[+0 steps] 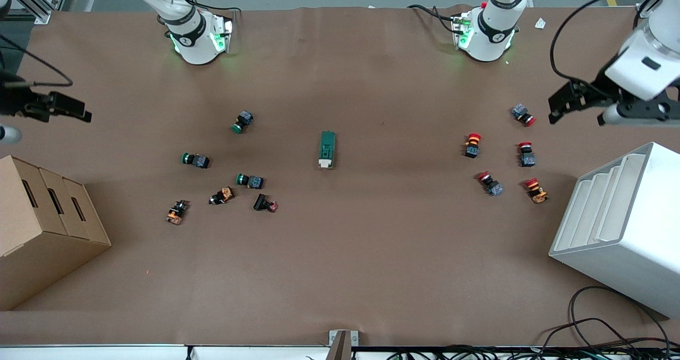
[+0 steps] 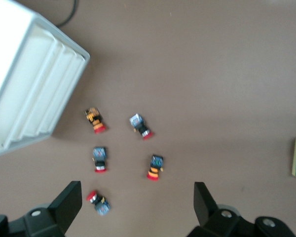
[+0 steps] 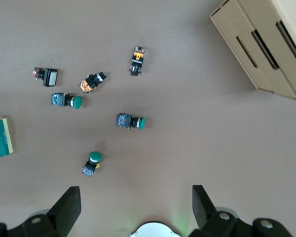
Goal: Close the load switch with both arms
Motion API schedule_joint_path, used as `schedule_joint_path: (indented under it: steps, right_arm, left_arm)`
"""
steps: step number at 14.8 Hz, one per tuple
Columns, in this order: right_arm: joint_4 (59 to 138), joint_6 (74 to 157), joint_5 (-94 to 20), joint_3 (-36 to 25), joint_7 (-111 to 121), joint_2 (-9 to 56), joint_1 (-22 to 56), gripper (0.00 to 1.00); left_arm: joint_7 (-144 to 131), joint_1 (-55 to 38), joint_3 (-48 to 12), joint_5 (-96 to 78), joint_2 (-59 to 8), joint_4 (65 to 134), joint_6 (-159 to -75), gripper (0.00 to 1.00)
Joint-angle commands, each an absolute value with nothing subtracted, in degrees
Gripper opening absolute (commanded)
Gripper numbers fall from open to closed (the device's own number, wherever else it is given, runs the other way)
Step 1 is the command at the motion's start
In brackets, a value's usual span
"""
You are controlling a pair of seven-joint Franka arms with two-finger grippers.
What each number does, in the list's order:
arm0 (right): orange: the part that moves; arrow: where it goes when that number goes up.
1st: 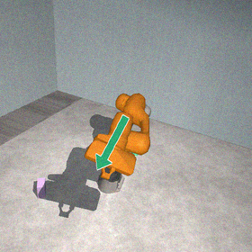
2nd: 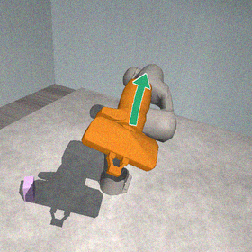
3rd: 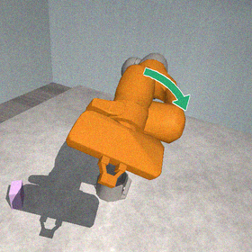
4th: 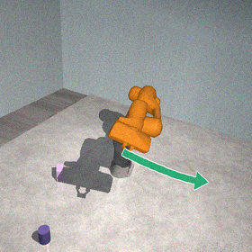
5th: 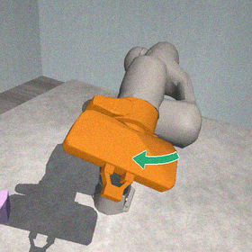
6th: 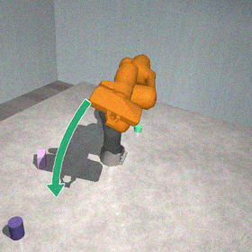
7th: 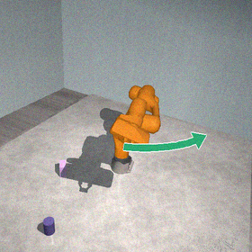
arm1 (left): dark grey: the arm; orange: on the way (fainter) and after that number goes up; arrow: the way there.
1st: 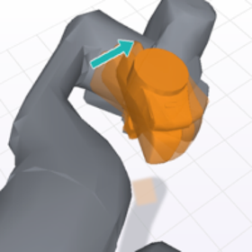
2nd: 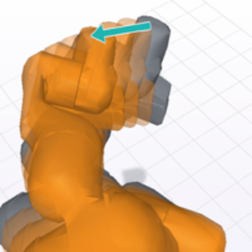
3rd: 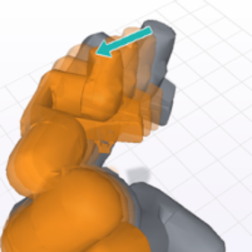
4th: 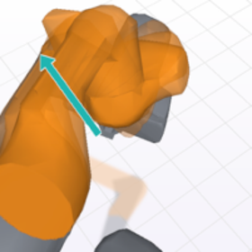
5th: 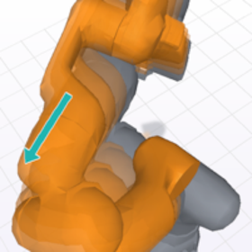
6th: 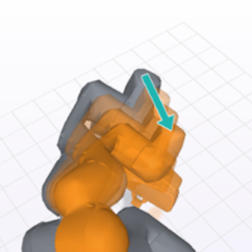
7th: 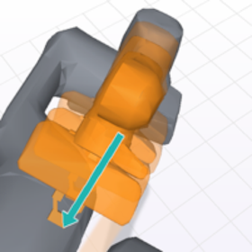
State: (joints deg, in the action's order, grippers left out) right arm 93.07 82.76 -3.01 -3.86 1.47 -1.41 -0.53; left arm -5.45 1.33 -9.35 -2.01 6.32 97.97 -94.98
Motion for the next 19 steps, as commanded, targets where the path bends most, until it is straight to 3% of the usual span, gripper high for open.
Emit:
schedule_joint_path:
  steps: [1,10,19]
  right_arm:
    - [101.5,84.55,-2.55,-3.96,-0.09,-9.21,-0.17,1.0]
    - [100.91,83.94,-2.55,-3.69,0.18,-12.39,-0.79,1.0]
    - [87.9,78.14,-2.46,-3.6,-0.09,-3.87,-0.53,1.0]
  left_arm:
    - [-5.27,1.67,-9.49,-3.34,12.47,104.41,-95.19,1.0]
    - [-5.01,2.11,-9.84,-2.55,7.12,95.72,-90.62,1.0]
    - [-5.45,2.11,-9.76,-2.55,6.68,92.91,-88.51,1.0]
